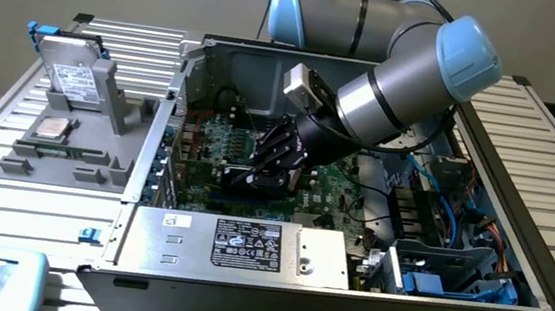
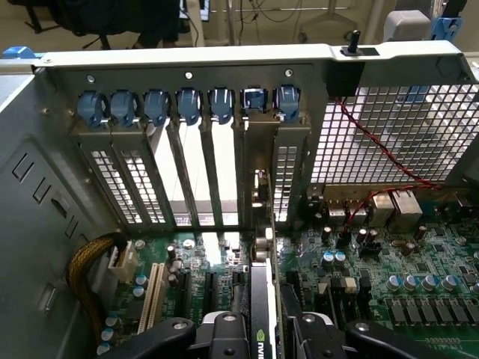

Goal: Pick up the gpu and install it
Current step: 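Insert the gpu into the slot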

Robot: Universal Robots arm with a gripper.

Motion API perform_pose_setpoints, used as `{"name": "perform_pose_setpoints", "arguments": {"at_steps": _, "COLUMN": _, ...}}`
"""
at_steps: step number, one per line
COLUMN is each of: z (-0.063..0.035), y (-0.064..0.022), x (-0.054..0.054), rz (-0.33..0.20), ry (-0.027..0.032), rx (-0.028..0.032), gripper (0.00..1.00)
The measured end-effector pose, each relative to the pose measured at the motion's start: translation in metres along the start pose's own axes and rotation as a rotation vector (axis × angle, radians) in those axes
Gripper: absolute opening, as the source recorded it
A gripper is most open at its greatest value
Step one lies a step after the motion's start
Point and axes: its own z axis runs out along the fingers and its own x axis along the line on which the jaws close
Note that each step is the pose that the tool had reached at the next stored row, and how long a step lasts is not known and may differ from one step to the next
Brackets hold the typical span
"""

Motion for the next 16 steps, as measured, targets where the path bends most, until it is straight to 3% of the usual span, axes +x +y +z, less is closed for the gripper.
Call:
{"name": "perform_pose_setpoints", "arguments": {"at_steps": 5, "z": 0.0001, "y": 0.0002, "x": -0.0008, "rz": 0.0, "ry": 0.0, "rx": 0.0036, "gripper": 0.28}}
{"name": "perform_pose_setpoints", "arguments": {"at_steps": 11, "z": 0.0017, "y": 0.0023, "x": -0.0026, "rz": 0.001, "ry": 0.0004, "rx": 0.0157, "gripper": 0.28}}
{"name": "perform_pose_setpoints", "arguments": {"at_steps": 16, "z": 0.0022, "y": 0.0026, "x": -0.0027, "rz": 0.0, "ry": -0.0003, "rx": 0.0165, "gripper": 0.28}}
